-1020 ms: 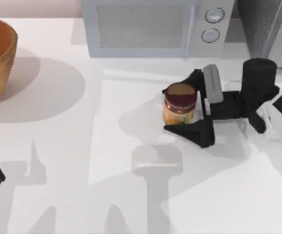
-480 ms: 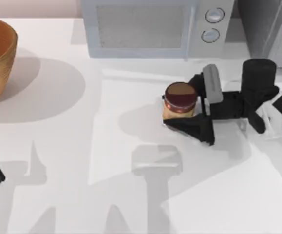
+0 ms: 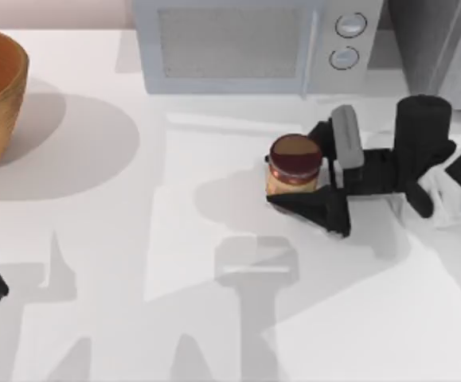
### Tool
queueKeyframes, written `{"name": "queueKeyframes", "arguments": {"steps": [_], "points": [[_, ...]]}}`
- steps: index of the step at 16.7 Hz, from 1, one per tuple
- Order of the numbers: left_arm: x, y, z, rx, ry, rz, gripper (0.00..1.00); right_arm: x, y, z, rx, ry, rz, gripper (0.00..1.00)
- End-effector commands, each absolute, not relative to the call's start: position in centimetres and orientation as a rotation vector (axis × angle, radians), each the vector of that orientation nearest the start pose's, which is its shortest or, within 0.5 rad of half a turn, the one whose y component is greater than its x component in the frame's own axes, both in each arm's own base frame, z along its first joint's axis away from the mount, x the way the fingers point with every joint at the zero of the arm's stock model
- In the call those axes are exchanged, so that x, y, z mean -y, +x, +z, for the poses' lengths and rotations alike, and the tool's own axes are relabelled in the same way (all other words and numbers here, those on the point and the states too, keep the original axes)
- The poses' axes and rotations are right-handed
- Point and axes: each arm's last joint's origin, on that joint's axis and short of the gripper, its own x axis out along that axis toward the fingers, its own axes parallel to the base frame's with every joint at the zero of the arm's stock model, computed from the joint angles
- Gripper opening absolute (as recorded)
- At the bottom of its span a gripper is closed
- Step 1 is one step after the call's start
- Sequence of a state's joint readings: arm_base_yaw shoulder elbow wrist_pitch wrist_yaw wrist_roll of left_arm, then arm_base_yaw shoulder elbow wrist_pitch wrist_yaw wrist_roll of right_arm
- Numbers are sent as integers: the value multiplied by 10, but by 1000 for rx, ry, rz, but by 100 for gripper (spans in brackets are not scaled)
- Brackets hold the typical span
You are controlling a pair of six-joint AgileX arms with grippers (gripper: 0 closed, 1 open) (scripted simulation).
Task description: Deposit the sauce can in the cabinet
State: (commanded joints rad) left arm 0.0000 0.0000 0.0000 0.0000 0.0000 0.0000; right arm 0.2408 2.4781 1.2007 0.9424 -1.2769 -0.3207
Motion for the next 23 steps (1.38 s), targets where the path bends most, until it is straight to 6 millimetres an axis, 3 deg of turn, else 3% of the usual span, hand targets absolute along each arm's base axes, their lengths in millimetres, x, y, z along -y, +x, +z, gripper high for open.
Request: {"name": "queueKeyframes", "arguments": {"steps": [9, 11, 18, 20, 23], "points": [[1, 106, 160, 0, 0, 0, 100, -134, 415, 25, -76, -80, 1552, 0], [1, 106, 160, 0, 0, 0, 100, -133, 419, 45, -74, -80, 1547, 0], [1, 106, 160, 0, 0, 0, 100, -135, 417, 150, -81, -78, 1552, 0], [1, 106, 160, 0, 0, 0, 100, -135, 414, 167, -79, -77, 1555, 0], [1, 106, 160, 0, 0, 0, 100, -135, 413, 170, -78, -78, 1556, 0]]}}
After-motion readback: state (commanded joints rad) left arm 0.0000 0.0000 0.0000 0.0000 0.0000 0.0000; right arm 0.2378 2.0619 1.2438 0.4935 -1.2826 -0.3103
